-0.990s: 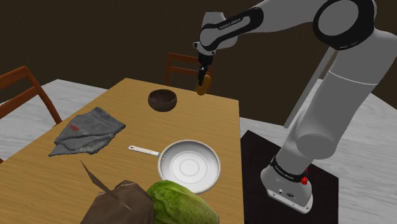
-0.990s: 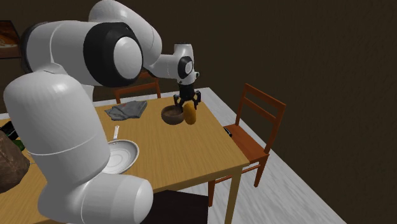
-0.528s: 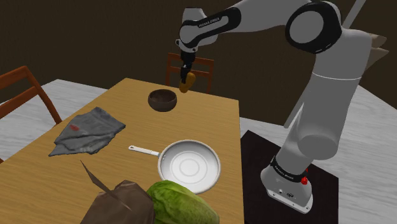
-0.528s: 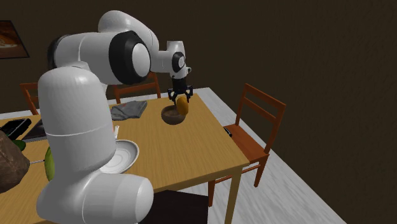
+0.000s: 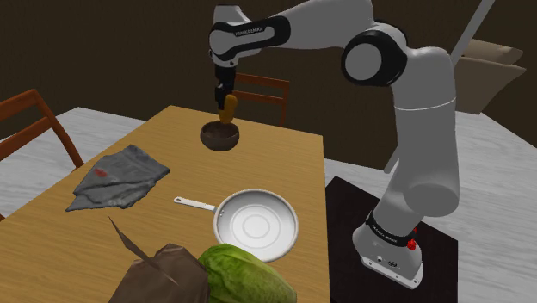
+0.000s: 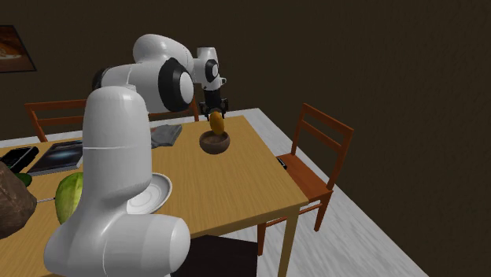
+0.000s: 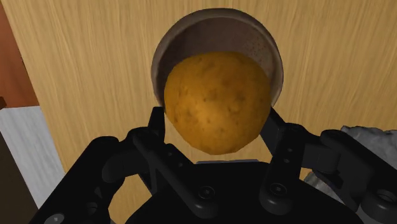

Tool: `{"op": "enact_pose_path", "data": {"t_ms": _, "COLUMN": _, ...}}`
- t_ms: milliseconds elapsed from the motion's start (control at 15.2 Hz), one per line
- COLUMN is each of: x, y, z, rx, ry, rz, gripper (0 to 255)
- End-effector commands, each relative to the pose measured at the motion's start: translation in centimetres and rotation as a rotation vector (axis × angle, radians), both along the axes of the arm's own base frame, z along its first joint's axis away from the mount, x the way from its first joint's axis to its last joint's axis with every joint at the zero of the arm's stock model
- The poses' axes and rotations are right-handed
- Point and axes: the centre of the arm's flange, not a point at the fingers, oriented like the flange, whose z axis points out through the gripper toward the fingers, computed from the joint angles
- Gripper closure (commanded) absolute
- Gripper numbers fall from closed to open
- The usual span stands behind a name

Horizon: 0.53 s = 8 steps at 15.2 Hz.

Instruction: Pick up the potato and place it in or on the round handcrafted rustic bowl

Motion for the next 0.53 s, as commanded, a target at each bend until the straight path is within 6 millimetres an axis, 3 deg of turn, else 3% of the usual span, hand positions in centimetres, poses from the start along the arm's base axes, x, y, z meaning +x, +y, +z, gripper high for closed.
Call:
{"op": "enact_pose_path", "data": {"t_ms": 0, "x": 1.9, "y": 1.8, "z": 0.3, "rx": 0.001, "ry": 0.000, "rz": 0.000, "gripper": 255}}
{"op": "enact_pose_path", "data": {"t_ms": 66, "x": 3.2, "y": 3.0, "z": 0.4, "rx": 0.001, "ry": 0.000, "rz": 0.000, "gripper": 255}}
{"op": "enact_pose_path", "data": {"t_ms": 462, "x": 3.2, "y": 3.0, "z": -2.8, "rx": 0.001, "ry": 0.000, "rz": 0.000, "gripper": 255}}
